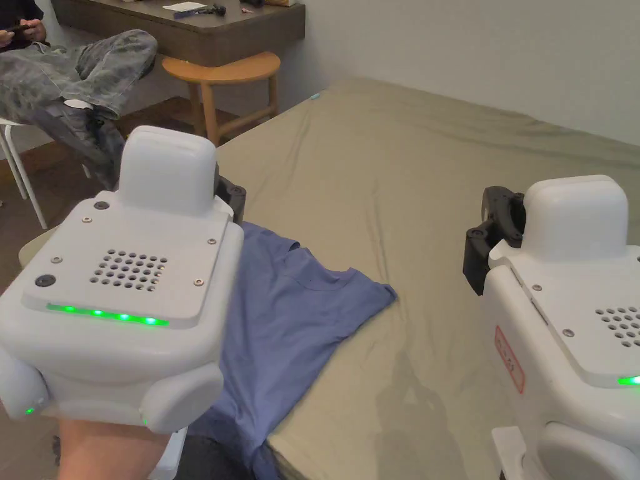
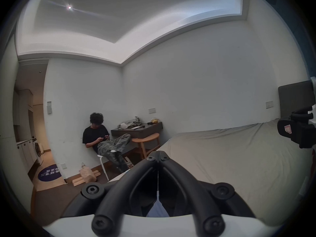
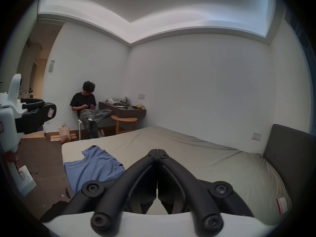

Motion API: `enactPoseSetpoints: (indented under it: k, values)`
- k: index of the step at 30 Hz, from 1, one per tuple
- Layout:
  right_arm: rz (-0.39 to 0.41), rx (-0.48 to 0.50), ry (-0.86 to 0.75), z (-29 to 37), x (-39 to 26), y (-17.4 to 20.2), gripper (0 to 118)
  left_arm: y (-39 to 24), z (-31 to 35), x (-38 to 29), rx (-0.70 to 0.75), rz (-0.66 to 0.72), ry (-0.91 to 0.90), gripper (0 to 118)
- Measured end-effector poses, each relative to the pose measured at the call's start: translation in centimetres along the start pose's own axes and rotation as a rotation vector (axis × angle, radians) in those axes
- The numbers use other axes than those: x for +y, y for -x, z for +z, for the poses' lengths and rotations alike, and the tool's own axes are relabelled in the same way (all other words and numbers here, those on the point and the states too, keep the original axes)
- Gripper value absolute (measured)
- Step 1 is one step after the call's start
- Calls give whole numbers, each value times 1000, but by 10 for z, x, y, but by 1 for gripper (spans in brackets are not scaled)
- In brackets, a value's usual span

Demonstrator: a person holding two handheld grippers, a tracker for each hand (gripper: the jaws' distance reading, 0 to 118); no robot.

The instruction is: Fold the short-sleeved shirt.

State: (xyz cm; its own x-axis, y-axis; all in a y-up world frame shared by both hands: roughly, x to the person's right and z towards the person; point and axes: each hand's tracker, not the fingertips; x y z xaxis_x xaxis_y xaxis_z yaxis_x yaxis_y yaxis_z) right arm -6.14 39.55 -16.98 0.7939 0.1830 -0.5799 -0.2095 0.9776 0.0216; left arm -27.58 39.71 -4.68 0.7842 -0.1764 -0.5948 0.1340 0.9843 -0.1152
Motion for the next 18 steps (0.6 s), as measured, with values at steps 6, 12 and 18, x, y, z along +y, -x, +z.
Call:
enactPoseSetpoints:
  k: [6,12,18]
  values:
    - [-6,11,48,-14,-11,7,1,4,-22,-22,8,22,93,0]
    - [5,1,86,-32,-21,3,1,-1,-64,-57,-39,21,253,0]
    - [7,-36,135,-50,-36,-11,1,0,-158,-139,-149,92,613,0]
